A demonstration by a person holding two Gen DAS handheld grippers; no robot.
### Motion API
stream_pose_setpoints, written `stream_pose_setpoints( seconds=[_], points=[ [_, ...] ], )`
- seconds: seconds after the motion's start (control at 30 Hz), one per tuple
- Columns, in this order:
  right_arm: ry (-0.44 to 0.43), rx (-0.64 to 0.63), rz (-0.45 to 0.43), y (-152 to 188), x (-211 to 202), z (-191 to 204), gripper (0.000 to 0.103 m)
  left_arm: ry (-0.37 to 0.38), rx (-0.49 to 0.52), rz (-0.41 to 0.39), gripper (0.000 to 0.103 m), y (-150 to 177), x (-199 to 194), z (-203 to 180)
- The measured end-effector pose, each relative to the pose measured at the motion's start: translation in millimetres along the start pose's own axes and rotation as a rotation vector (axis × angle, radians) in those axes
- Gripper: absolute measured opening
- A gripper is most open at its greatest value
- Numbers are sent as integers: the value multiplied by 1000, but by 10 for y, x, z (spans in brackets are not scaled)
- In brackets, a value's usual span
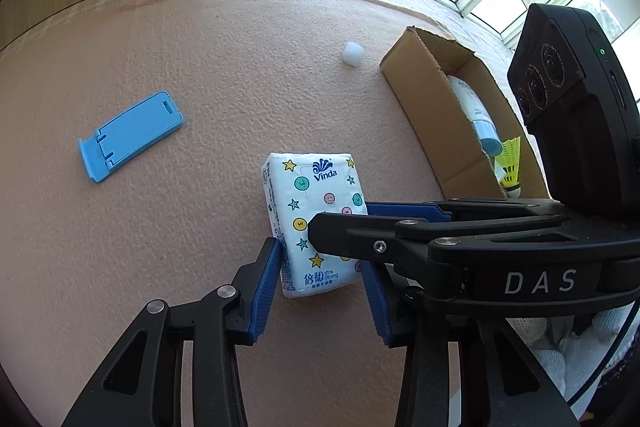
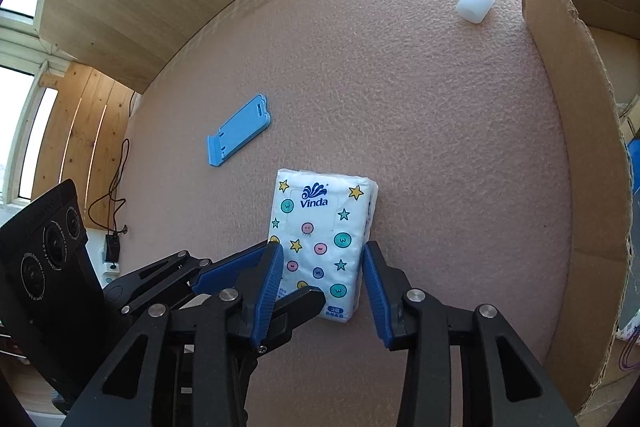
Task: Organize objects
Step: 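Carry the tissue pack with the right gripper into the box and release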
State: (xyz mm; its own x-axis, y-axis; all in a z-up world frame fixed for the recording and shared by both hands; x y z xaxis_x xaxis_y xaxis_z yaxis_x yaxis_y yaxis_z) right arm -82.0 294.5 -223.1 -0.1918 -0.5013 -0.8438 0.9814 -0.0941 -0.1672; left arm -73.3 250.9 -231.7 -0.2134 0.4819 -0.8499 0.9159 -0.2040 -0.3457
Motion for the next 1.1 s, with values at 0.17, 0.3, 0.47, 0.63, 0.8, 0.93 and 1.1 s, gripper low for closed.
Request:
stream_pose_setpoints(
  seconds=[0.17, 0.3, 0.47, 0.63, 0.8, 0.93, 1.1],
  points=[
    [15, -16, -41, 63, -206, 12, 38, 13, 27, -26, 43, -3, -109, -221],
    [17, -10, -84, 128, -499, -56, 38, 31, 68, -52, 43, -28, -225, -483],
    [30, 15, -152, 208, -901, -194, 38, 62, 132, -74, 43, -94, -327, -875],
    [70, 39, -211, 321, -1245, -353, 38, 103, 200, -74, 43, -161, -275, -1295],
    [114, 75, -247, 431, -1506, -616, 38, 138, 262, -49, 43, -153, -119, -1684],
    [145, 106, -265, 487, -1643, -837, 38, 152, 305, -28, 43, -148, 32, -1955],
    [175, 133, -279, 551, -1772, -1084, 37, 162, 347, -4, 43, -126, 177, -2203]
  ],
)
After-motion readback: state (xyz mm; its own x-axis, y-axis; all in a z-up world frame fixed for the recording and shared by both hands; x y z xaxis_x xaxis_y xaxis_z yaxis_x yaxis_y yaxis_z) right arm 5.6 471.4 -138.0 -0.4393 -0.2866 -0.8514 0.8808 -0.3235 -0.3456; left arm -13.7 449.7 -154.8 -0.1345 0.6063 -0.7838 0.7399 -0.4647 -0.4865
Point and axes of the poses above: each gripper's, at about its wrist camera, not at the fingertips, and x roughly the way its jaws point, z to its left, y to its underside, the point moved 5 cm from there along x, roughly the way its jaws point, and after that the axes turned 2 degrees about -x, right-handed, at the moved point
